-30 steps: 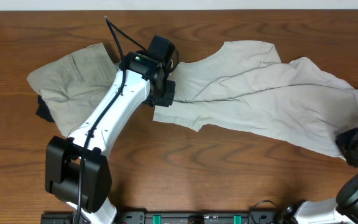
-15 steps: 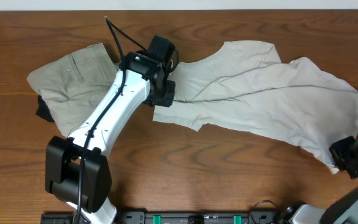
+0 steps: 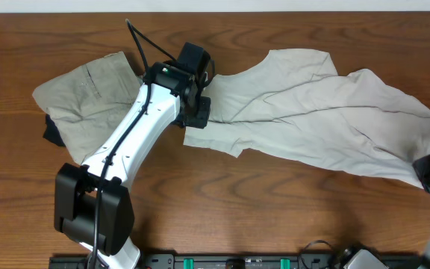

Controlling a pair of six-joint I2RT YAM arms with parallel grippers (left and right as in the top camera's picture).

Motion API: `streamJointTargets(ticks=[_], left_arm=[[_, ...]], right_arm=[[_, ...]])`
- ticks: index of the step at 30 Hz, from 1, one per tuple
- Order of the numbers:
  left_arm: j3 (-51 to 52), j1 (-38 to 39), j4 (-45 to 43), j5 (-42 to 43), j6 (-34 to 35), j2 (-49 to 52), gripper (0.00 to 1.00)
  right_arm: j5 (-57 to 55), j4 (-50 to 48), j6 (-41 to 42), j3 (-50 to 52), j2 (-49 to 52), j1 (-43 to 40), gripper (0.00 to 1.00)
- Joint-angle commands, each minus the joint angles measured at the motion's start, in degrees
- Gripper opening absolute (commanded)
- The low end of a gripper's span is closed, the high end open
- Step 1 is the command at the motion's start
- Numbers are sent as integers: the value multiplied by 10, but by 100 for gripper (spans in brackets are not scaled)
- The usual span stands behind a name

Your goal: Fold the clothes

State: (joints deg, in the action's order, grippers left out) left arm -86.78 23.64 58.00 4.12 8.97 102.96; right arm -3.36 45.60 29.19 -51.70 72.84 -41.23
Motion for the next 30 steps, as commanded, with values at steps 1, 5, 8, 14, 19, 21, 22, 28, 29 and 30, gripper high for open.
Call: streamJointTargets(ticks=[1, 5, 8, 14, 19, 21, 22, 28, 29, 30], left_arm=[[4, -1, 0, -1, -3, 4, 43], [4, -1, 0, -1, -3, 4, 43], [4, -1, 0, -1, -3, 4, 43], [4, -1, 0, -1, -4, 4, 43], [4, -1, -1, -1, -4, 4, 43], [4, -1, -2, 0, -4, 4, 44], [4, -1, -2, 0, -3, 4, 43], [4, 0, -3, 49, -3, 4, 44], [4, 0, -3, 51, -3, 4, 44], [4, 0, -2, 57, -3, 4, 44]], right_arm=[[4, -32, 26, -7, 51, -4, 1], [33, -104, 45, -7, 120, -4, 1], [47, -156, 47, -7, 165, -4, 2], [72, -229, 51, -8, 211, -12, 3], [122, -231, 55, -23, 211, -39, 3], [139, -226, 55, -30, 211, -49, 4], [144, -223, 55, -32, 211, -52, 4], [143, -205, 55, -35, 211, -61, 4], [143, -205, 55, -35, 211, -61, 4], [143, -204, 55, -35, 211, -61, 4]])
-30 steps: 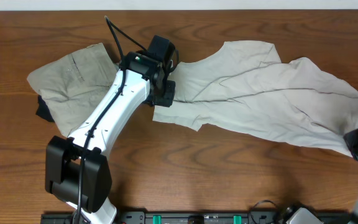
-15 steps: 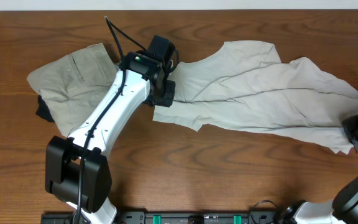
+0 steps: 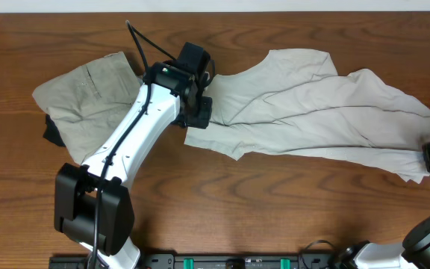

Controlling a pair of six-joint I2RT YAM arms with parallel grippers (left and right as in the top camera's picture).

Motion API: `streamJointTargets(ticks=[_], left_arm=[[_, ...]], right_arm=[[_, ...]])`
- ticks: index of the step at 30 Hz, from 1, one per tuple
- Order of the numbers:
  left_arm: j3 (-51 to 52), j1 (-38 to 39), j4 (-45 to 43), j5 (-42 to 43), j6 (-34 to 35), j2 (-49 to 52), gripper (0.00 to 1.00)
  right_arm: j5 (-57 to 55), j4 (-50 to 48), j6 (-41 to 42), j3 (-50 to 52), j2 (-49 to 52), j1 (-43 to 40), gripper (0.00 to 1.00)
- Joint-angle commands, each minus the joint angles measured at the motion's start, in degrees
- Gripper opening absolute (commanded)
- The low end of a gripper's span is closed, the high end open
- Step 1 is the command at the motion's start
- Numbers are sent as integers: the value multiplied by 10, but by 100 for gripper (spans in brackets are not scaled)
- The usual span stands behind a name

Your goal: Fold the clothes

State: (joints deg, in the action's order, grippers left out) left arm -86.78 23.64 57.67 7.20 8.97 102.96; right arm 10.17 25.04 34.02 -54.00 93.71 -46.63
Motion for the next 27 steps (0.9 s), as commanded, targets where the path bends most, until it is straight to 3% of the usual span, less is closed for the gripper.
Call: streamJointTargets(ticks=[1, 9, 20, 27], left_arm=[[4, 0, 1, 34, -3, 5, 44], [29, 45, -13, 42, -4, 8, 44], [119, 136, -153, 46, 31, 35, 54], [125, 171, -212, 45, -45, 81, 54]], right_arm=[[8, 2, 6, -12, 2, -7, 4], [8, 16, 6, -12, 2, -6, 4], [8, 29, 6, -12, 2, -6, 5], [10, 39, 6, -11, 2, -5, 5]])
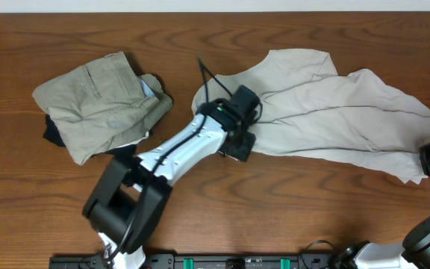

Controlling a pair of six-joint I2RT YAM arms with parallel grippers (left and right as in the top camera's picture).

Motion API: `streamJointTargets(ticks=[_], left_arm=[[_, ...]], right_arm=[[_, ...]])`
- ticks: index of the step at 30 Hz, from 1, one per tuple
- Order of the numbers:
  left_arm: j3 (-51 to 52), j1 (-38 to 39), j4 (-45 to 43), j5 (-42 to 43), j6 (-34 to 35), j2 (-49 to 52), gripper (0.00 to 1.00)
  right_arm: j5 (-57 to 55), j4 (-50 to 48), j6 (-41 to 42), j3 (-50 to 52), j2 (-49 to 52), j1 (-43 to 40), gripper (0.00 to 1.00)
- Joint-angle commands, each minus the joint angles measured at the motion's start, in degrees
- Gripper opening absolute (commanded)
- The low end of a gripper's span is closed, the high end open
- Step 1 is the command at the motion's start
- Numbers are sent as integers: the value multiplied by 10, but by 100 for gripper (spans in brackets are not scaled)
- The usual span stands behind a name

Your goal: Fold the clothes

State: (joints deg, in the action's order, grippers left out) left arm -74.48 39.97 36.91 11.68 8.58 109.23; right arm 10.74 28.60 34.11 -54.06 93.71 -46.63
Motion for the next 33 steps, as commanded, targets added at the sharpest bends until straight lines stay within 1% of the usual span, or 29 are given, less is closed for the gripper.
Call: streamJointTargets(ticks=[1, 4, 7, 8, 10, 13, 15, 18, 20, 22, 25, 28, 31, 33], left_arm=[[2, 10, -7, -2, -48, 24, 54], [2, 11, -15, -12, -63, 41, 54], [2, 11, -19, -23, -79, 60, 52], [2, 11, -20, -33, -79, 65, 46], [2, 11, -18, -40, -80, 70, 29], [0, 11, -7, -51, -79, 67, 6], [-9, 11, 24, -68, -73, 59, 6], [-38, 11, 103, -106, -48, 31, 6], [-66, 10, 162, -148, -31, -2, 6], [-83, 7, 191, -180, -29, -41, 6], [-90, -5, 195, -217, -27, -102, 6], [-90, -20, 191, -218, -31, -145, 6], [-90, -30, 192, -222, -38, -162, 6], [-90, -35, 190, -240, -38, -162, 5]], right_arm=[[5, 5, 5, -11, 2, -5, 5], [5, 6, 5, -11, 2, -5, 5], [7, 6, 5, -11, 2, -5, 5], [8, 6, 5, -11, 2, -5, 5], [12, 8, 5, -11, 2, -5, 5], [16, 8, -4, -11, 2, -5, 5], [16, 11, -5, -11, 2, -5, 5], [16, 13, -17, -11, 2, -5, 8], [16, 16, -21, -11, 2, -5, 10], [16, 19, -21, -11, 2, -5, 11], [16, 19, -21, -11, 2, -5, 12], [16, 23, -32, -11, 2, 0, 12], [20, 40, -41, -11, 2, 16, 12], [38, 58, -68, -11, 2, 33, 18]])
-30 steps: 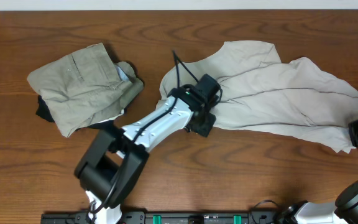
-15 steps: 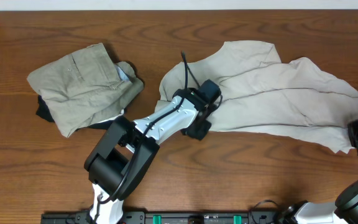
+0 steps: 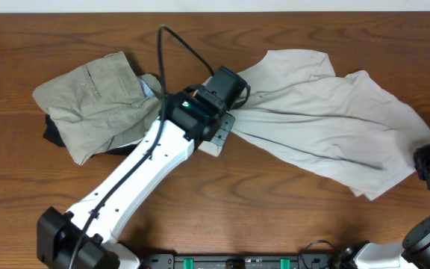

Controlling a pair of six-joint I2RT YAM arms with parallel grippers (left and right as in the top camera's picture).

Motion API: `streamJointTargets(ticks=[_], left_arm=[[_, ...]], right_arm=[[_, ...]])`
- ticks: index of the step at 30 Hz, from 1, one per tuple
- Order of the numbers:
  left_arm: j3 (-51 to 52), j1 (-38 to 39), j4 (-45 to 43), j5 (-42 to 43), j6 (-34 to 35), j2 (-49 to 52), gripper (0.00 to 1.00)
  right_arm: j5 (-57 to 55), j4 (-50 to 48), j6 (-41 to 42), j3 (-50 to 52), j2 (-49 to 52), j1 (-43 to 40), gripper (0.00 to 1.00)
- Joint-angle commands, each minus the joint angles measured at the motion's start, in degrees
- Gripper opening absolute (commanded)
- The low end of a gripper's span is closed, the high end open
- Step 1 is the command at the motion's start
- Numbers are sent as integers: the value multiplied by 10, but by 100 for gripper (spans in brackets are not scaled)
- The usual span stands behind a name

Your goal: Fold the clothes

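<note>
A pale beige shirt [image 3: 327,119] lies crumpled across the right half of the table. My left gripper [image 3: 221,134] is shut on its left edge, which is bunched and held a little above the wood. At the far right, my right gripper is shut on the shirt's right edge. The cloth runs in long creases between the two grippers. A slice of the shirt's left part is hidden under my left wrist.
A pile of folded clothes sits at the left: khaki trousers [image 3: 92,101] on top of a dark garment [image 3: 53,134]. My left arm [image 3: 136,187] crosses the front middle of the wooden table [image 3: 275,224]. A black cable [image 3: 174,52] arcs above the wrist.
My left gripper has moved up and slightly left with the shirt's left edge, and the arm now reaches in from the front. The shirt's lower edge has drawn in. The right gripper stays put.
The shirt first lay stretched wide, my left gripper on its left edge near the pile and my right on the far right edge. The right gripper shifted slightly. Then the left gripper was further right, with the left edge brought over the shirt, and now it holds it raised.
</note>
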State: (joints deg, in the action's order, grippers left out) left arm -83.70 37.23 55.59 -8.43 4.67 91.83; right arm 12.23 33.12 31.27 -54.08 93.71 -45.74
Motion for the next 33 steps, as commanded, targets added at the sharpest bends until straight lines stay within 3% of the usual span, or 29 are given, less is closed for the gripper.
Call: streamJointTargets(ticks=[1, 8, 11, 12, 16, 33], left_arm=[[2, -10, 2, -46, 1, 12, 6], [2, -18, -8, -52, -5, 12, 6], [2, -18, -8, -68, -5, 11, 6], [2, -18, -8, -72, -3, 9, 6], [0, -18, -8, -73, -3, 2, 6], [-83, -18, -5, -85, 3, -94, 6]], right_arm=[[34, 24, -55, -10, 2, 33, 21], [49, 116, -129, -7, 2, 121, 48], [-63, 116, -80, 5, 2, 153, 63], [-85, 105, -64, 11, 2, 157, 60], [-91, 47, -60, 31, 2, 159, 24], [-110, -120, -30, 73, 90, 144, 17]])
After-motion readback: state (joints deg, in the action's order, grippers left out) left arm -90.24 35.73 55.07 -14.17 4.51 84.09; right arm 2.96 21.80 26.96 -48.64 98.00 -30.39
